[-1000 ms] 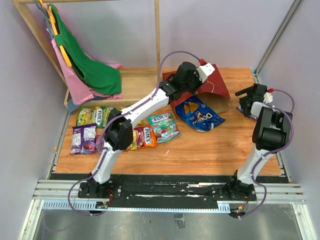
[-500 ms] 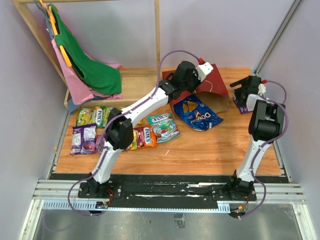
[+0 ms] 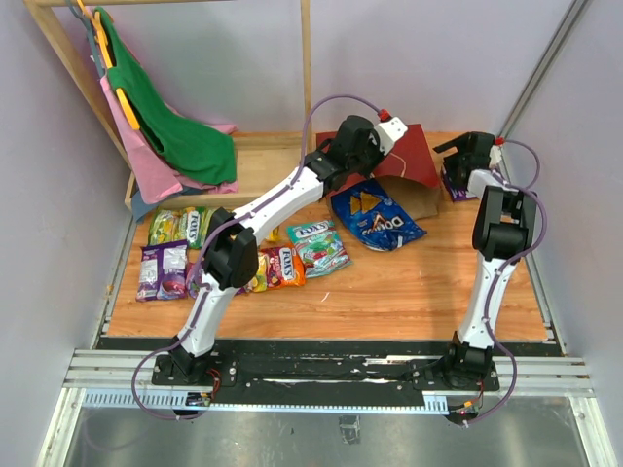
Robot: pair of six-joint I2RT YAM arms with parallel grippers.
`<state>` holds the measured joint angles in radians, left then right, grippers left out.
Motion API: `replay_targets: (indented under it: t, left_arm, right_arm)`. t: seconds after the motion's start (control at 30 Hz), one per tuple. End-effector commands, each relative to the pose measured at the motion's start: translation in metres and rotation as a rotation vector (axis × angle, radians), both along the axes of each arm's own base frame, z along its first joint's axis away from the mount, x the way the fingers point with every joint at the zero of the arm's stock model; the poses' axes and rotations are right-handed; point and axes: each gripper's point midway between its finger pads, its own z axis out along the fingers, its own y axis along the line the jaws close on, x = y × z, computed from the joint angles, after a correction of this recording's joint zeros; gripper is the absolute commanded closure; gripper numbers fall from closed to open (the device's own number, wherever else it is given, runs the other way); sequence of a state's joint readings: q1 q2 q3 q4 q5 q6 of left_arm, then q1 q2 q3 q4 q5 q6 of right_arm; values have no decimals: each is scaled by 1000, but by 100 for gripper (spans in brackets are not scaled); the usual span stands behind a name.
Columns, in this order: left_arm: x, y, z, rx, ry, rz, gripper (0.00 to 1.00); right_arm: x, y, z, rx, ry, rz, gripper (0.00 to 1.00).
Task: Take the snacks out of the paper bag
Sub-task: Place the snack at the corner of the board.
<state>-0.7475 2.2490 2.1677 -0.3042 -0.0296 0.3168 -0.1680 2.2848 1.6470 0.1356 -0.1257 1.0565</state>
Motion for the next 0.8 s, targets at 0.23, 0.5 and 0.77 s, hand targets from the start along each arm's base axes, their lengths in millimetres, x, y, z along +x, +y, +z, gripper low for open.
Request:
replay_targets:
  t: [0.23,0.5,0.77]
  left_arm:
    - [10,8,11,-4,-23,24,100]
    - [7,9,19,-18,-29,18,100]
    - [5,9,25,-32,-30,10,99]
  right_arm:
    - [12,35,46,-48,-68,146,1]
    - [-35,-15,117,-165,-85,70,1]
    - [-92,-27,66,-155,74,47,16]
